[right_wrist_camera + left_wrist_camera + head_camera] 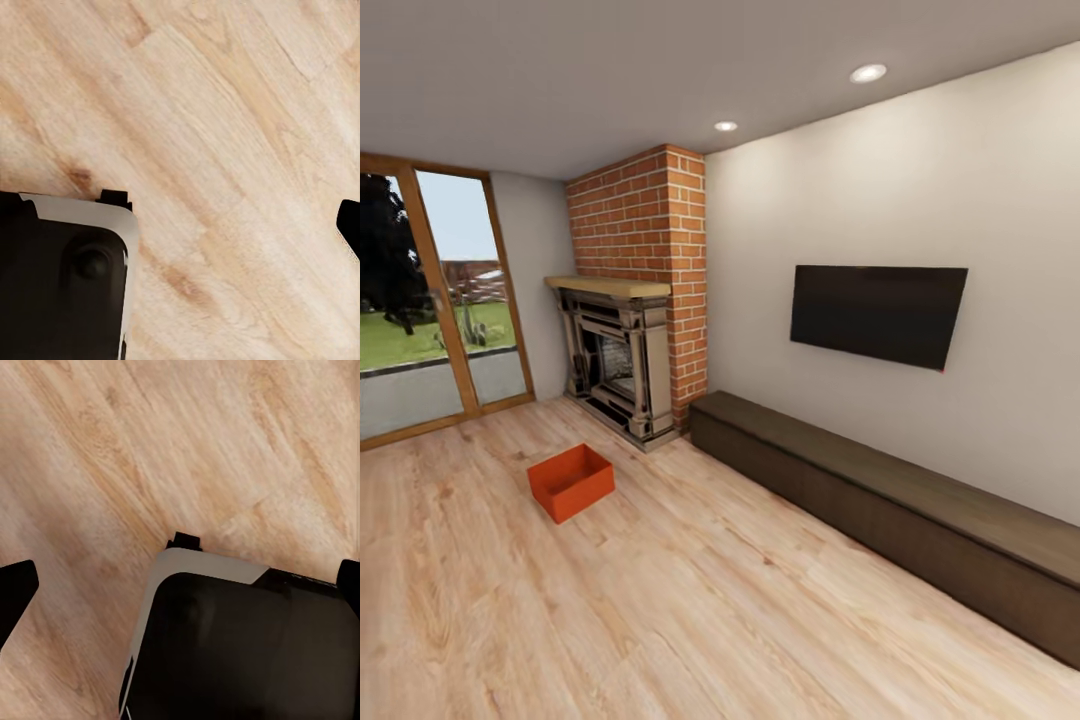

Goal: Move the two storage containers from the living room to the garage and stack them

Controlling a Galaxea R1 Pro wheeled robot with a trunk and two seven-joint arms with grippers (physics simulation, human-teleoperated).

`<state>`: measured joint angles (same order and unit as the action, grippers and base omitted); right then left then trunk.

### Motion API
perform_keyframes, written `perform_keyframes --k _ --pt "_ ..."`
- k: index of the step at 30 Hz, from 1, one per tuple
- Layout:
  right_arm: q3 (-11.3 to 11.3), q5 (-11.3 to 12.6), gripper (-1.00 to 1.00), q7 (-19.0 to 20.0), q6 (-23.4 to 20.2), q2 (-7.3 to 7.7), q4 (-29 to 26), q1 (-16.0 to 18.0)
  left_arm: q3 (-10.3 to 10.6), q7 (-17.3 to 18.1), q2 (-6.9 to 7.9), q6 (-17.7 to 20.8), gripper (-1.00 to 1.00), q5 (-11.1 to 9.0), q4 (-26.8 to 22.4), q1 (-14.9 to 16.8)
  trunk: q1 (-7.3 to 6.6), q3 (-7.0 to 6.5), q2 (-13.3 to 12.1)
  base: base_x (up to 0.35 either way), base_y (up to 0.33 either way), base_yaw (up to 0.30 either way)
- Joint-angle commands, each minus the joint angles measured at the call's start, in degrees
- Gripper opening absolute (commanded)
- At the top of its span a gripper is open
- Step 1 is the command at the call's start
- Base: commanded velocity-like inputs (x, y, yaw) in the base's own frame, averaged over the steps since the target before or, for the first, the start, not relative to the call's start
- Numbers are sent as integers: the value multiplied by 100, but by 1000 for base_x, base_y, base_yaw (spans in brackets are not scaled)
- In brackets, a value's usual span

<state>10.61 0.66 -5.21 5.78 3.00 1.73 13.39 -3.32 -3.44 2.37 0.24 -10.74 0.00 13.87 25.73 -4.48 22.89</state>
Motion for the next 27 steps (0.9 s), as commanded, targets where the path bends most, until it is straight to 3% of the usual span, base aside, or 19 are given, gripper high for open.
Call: perform_keyframes --k 1,27 --pt "37 8 100 -15 30 -2 17 6 -30 -8 0 3 100 -16 0 1 5 2 3 323 0 24" --pt "29 31 100 -15 30 -2 14 6 -32 -8 -1 3 100 -16 0 1 5 2 3 323 0 2"
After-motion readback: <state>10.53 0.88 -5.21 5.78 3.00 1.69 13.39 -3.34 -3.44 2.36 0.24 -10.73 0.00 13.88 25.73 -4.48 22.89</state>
